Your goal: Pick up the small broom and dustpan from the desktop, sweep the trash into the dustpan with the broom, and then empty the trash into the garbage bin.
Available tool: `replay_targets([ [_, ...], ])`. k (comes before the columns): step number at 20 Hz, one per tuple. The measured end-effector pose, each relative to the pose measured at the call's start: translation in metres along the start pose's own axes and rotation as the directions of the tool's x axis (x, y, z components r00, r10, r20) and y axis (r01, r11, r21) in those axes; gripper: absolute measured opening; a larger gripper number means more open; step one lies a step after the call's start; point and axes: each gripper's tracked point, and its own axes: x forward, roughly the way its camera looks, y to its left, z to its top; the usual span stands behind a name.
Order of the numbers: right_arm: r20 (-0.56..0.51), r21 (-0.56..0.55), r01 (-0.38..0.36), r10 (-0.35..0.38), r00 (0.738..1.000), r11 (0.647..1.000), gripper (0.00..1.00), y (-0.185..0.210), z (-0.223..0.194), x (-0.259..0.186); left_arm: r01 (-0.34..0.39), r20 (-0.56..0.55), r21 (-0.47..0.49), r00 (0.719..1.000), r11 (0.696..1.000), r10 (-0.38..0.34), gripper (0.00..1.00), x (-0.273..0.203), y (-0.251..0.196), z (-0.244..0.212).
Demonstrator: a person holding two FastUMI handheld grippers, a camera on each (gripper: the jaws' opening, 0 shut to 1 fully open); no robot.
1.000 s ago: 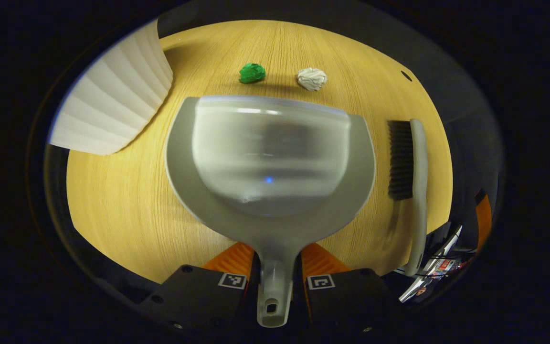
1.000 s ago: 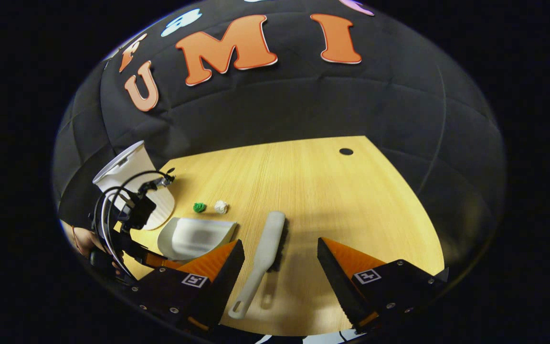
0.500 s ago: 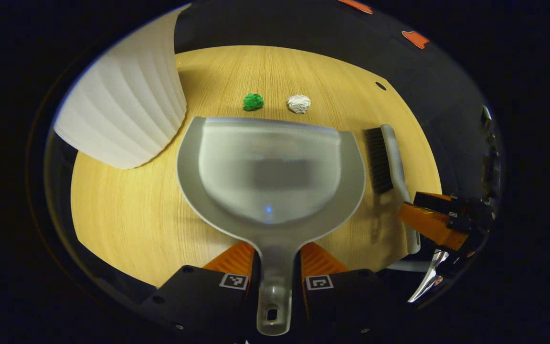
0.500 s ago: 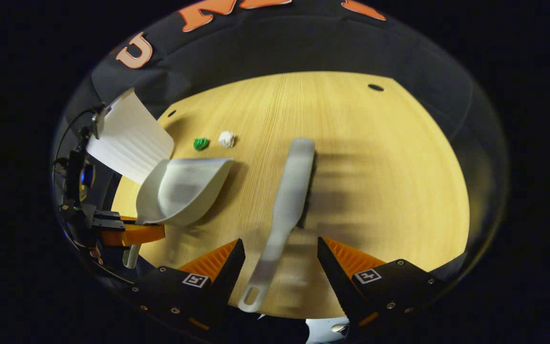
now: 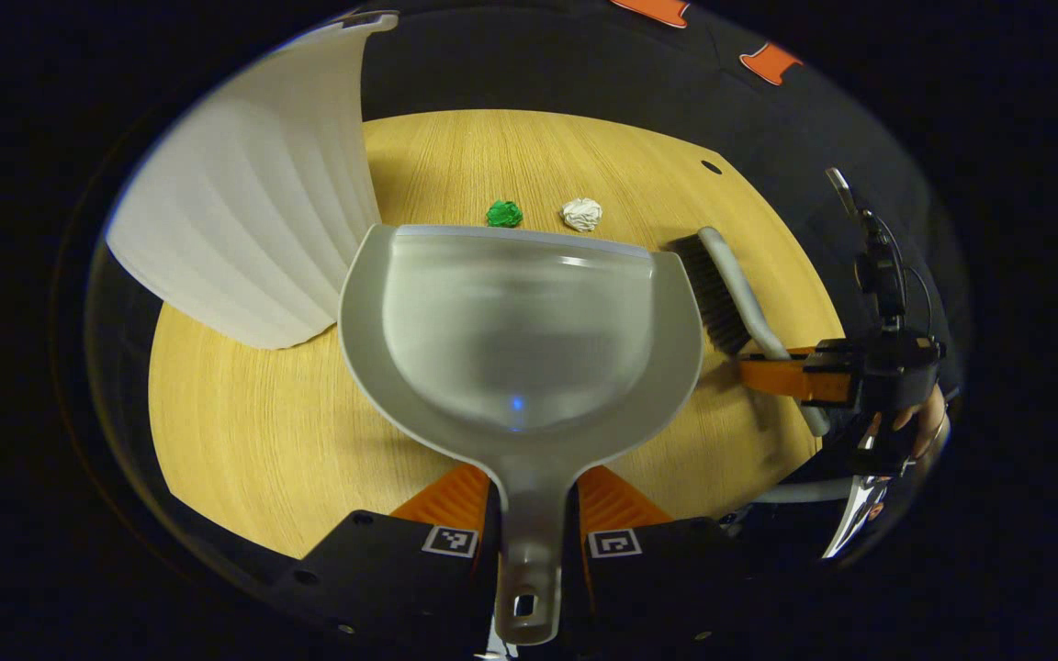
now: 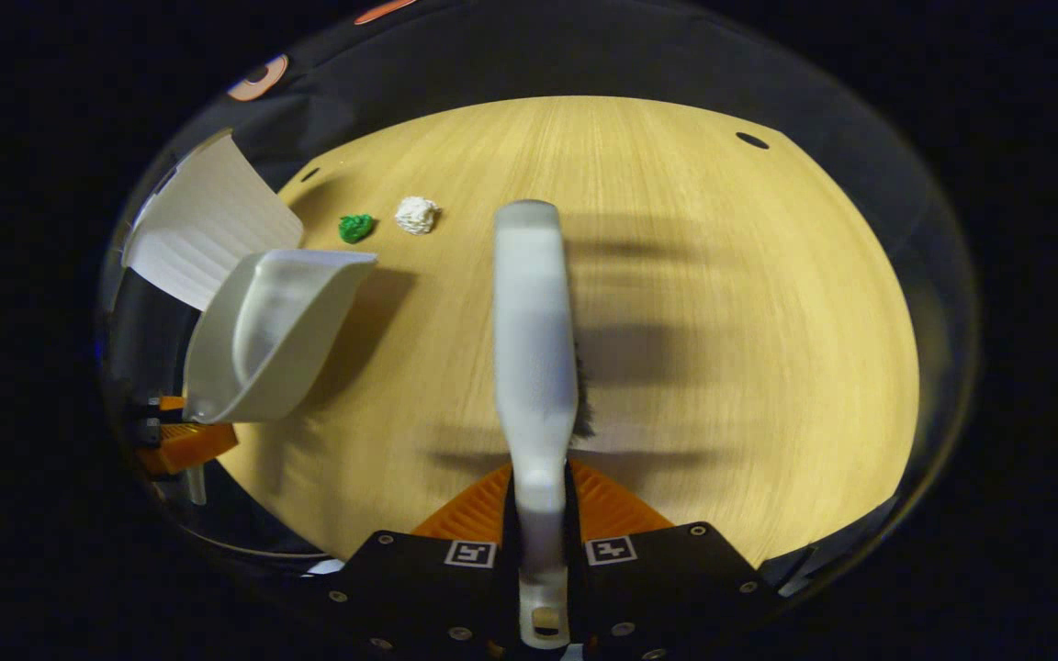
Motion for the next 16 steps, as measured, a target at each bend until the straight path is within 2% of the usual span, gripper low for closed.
replay_targets([
  [2, 0.032, -0.001, -0.009, 0.009, 0.999, 1.0, 0.16, -0.001, 0.015, -0.006, 0.014, -0.001, 0.022, 1.0, 1.0, -0.014, 0.29, -0.001, 0.004, -0.001],
  [5, 0.102, -0.048, 0.001, 0.004, 0.995, 0.999, 0.14, 0.002, 0.05, -0.015, 0.022, -0.011, 0.092, 1.0, 0.995, -0.021, 0.29, -0.004, 0.012, -0.002],
  [8, 0.144, -0.203, 0.065, -0.036, 0.989, 0.977, 0.14, 0.005, 0.091, -0.006, 0.04, -0.032, 0.158, 0.999, 0.987, -0.036, 0.29, -0.004, 0.021, -0.002],
  [10, 0.165, -0.333, 0.132, -0.08, 0.983, 0.934, 0.14, 0.004, 0.124, 0.007, 0.057, -0.054, 0.18, 0.997, 0.982, -0.048, 0.29, -0.006, 0.025, 0.003],
  [14, 0.14, -0.51, 0.168, -0.111, 0.984, 0.844, 0.14, 0.023, 0.173, 0.047, 0.066, -0.099, 0.194, 0.994, 0.979, -0.048, 0.29, 0.014, 0.036, 0.015],
  [16, 0.176, -0.619, 0.229, -0.152, 0.973, 0.752, 0.14, 0.027, 0.199, 0.067, 0.044, -0.088, 0.201, 0.996, 0.979, -0.027, 0.29, 0.021, 0.036, 0.018],
])
